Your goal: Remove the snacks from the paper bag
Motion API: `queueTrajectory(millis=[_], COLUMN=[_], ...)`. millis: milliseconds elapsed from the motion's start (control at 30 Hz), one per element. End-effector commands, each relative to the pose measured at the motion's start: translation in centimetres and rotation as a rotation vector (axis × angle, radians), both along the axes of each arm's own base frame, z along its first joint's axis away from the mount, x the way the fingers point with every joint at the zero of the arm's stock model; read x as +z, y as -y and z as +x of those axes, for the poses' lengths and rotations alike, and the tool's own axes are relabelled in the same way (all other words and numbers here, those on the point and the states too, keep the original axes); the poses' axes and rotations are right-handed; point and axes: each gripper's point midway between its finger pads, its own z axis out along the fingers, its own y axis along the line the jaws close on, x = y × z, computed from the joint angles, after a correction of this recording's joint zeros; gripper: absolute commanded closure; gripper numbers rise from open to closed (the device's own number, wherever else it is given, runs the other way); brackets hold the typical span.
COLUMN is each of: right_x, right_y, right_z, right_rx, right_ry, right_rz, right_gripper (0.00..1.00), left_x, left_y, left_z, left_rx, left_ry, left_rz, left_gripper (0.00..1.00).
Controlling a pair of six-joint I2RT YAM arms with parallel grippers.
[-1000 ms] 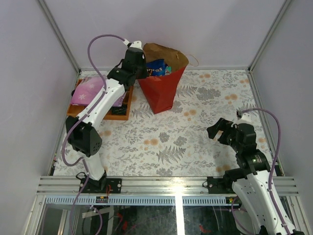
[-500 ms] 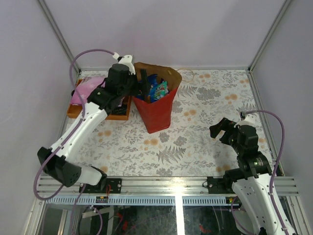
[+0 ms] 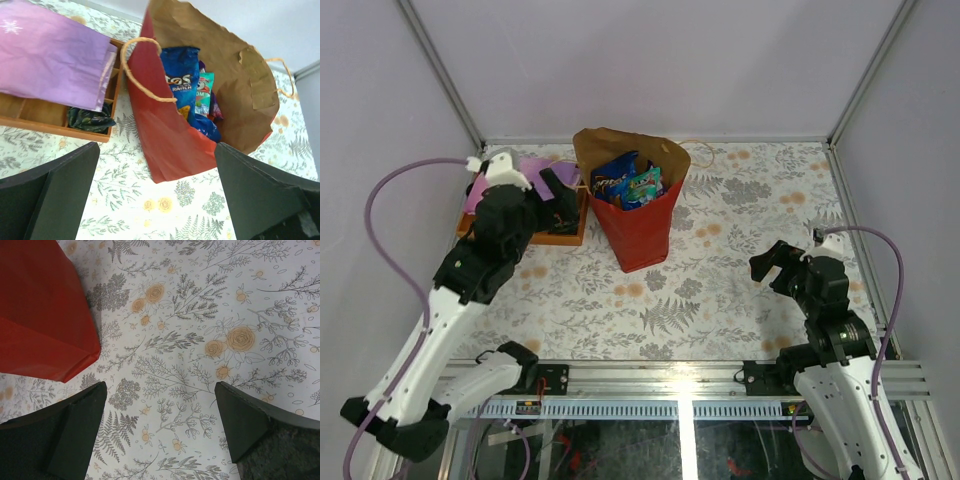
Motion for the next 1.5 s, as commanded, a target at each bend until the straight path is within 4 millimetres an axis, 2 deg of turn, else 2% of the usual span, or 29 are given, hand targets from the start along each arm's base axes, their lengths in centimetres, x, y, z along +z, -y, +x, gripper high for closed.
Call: queueTrajectory(millis=[0, 67, 133, 267, 367, 467, 633, 900, 1200, 1467], right_x=[1.0, 1.0, 0.9, 0.8, 0.8, 0.9, 0.4, 0.2, -0.2, -1.1], right_y=[0.0, 0.1, 0.1, 0.0, -0.1, -0.3, -0.6, -1.0, -1.4, -1.7], right_z=[0.6, 0.5, 0.5, 0.4, 0.3, 0.2, 0.2, 0.5, 0.8, 1.3], right_rx=[-0.010, -0.013, -0.014, -0.011, -0.004, 0.007, 0.025, 0.046, 0.067, 0.083], right_ry=[0.035, 0.037, 0.041, 0.037, 0.036, 0.043, 0.033, 0.039, 0.037, 0.021], right_rz=[0.004, 0.000, 0.008, 0.017, 0.012, 0.017, 0.024, 0.026, 0.027, 0.028], right_gripper=[0.02, 0.02, 0.02, 0.02, 0.02, 0.02, 0.02, 0.02, 0.02, 0.02], left_x=[0.2, -0.8, -2.7, -8.2, -11.6, -14.9, -19.2, -22.0, -24.1, -25.2], left_y=[-4.1, -5.4, -6.1, -6.8, -7.0, -8.0, -10.0, -11.0, -13.2, -14.6], left_z=[-2.6, -3.8, -4.5, -5.1, -4.7, -3.8, -1.5, 3.3, 7.1, 9.1], left_rx=[0.174, 0.234, 0.276, 0.351, 0.397, 0.450, 0.492, 0.533, 0.652, 0.710], left_ry=[0.029, 0.009, -0.022, -0.125, -0.175, -0.216, -0.296, -0.317, -0.331, -0.324], left_rz=[-0.040, -0.048, -0.059, -0.076, -0.092, -0.083, -0.161, -0.223, -0.277, -0.368], left_gripper=[0.00, 0.00, 0.00, 0.00, 0.00, 0.01, 0.12, 0.27, 0.28, 0.30])
